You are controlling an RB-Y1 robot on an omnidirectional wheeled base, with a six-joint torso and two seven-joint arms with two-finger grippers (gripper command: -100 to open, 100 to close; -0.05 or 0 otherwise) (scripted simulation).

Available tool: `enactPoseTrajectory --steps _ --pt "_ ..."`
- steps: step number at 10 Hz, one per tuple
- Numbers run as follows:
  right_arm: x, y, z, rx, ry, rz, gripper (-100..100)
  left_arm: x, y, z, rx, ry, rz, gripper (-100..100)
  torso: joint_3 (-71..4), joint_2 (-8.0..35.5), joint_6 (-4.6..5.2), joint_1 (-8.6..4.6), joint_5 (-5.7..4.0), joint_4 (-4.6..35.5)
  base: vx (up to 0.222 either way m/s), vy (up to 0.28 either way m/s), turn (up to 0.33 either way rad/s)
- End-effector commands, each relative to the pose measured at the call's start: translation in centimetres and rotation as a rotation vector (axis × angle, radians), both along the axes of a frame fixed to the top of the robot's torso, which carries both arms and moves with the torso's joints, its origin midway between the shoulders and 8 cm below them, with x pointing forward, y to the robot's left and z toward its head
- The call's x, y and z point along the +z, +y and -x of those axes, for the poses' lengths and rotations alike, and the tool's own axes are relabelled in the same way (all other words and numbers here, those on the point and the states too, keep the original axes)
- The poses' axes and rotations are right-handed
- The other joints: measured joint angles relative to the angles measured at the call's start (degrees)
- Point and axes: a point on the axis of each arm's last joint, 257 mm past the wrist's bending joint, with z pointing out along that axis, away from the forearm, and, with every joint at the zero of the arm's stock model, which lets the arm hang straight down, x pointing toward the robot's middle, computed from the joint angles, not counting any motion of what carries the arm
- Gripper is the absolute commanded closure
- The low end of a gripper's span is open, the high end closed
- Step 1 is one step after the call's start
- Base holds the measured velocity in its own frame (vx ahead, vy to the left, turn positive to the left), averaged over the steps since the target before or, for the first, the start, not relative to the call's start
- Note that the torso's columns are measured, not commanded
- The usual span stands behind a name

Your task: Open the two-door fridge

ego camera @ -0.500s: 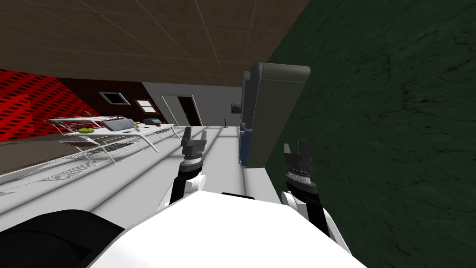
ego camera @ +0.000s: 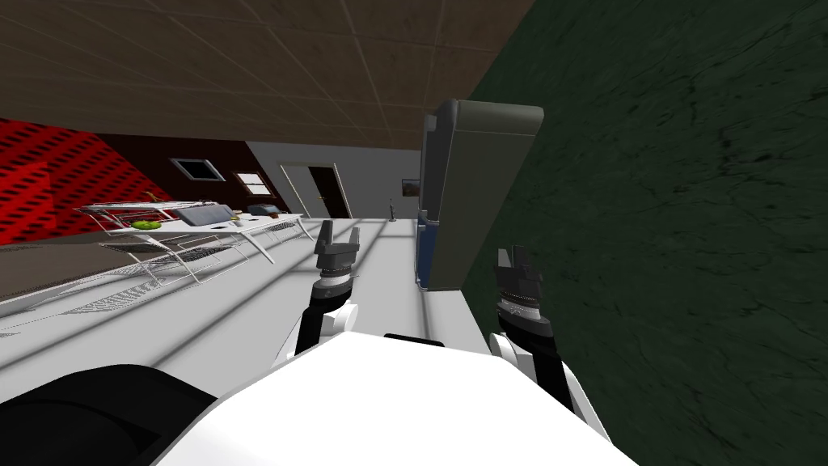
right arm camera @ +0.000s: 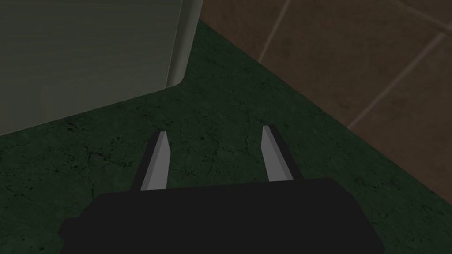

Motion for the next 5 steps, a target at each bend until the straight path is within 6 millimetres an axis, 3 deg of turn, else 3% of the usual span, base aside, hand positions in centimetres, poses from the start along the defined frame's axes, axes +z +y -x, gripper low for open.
enactPoseTrajectory --steps 1,4,5 --pt "0.00 0.00 0.00 0.000 0.000 0.000 0 0.00 0.00 0.00 0.000 0.000 0.000 0 -8.44 4.24 0.00 0.00 0.00 4.23 0.000 0.000 0.000" --pt "0.00 0.00 0.00 0.000 0.000 0.000 0 0.00 0.00 0.00 0.000 0.000 0.000 0 -33.81 16.93 0.00 0.00 0.00 16.92 0.000 0.000 0.000" --pt "0.16 0.13 0.16 -0.010 0.007 0.068 -100 0.00 0.00 0.00 0.000 0.000 0.000 0 -42.27 21.16 0.00 0.00 0.00 21.14 0.028 0.012 0.063"
